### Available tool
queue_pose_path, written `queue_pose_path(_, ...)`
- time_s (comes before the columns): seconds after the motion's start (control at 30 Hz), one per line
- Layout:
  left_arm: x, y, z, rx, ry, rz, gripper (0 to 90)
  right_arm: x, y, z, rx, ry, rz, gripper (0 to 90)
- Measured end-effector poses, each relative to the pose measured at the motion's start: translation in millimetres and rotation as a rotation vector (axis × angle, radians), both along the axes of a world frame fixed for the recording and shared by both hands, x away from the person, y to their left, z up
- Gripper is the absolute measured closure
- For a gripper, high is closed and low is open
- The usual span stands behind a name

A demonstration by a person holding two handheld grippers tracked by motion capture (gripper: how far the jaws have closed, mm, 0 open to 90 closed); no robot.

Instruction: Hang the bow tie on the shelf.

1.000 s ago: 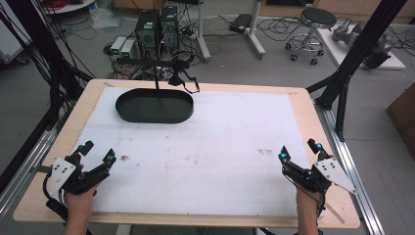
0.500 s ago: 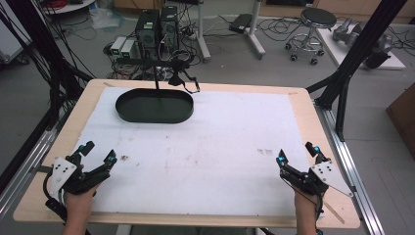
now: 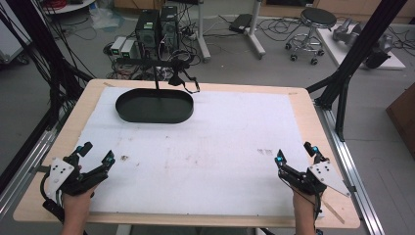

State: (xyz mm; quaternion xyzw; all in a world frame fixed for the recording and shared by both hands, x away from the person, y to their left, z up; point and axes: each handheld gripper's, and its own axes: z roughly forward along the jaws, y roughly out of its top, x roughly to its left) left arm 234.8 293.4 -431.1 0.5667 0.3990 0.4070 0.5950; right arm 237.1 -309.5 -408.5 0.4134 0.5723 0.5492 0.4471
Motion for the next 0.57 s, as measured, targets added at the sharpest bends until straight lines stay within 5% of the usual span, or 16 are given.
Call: queue_pose_path(0.57, -1.6, 0.7, 2.7, -0.006, -0.004, 0.001, 21.7, -3.1, -3.0, 1.3, 0.007, -0.006, -0.011, 11.3)
